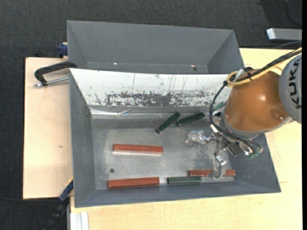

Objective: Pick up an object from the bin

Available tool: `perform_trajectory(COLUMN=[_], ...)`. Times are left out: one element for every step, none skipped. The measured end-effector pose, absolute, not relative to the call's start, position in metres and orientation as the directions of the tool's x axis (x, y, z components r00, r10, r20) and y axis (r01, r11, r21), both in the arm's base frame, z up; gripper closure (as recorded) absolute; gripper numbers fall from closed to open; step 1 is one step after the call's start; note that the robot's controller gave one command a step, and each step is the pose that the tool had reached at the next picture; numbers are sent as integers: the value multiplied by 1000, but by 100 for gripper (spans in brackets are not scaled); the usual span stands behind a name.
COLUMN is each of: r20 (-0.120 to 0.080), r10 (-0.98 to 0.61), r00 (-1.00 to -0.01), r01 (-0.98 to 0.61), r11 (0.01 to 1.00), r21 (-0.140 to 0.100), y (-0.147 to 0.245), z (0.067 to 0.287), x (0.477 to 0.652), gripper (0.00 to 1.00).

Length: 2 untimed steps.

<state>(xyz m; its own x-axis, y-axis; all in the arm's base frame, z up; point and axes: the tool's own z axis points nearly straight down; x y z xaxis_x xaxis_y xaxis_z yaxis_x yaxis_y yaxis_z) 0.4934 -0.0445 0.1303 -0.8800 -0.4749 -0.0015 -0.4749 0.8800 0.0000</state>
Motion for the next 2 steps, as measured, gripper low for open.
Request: perform_trajectory(r20=[-1, 0], r10=[-667, -386], r00=[-745, -923], r01=[-667, -386], r11=[745, 923], r21=[0, 1], y=[-35, -39], z=[86, 71], x=[493, 491], gripper=[0, 100])
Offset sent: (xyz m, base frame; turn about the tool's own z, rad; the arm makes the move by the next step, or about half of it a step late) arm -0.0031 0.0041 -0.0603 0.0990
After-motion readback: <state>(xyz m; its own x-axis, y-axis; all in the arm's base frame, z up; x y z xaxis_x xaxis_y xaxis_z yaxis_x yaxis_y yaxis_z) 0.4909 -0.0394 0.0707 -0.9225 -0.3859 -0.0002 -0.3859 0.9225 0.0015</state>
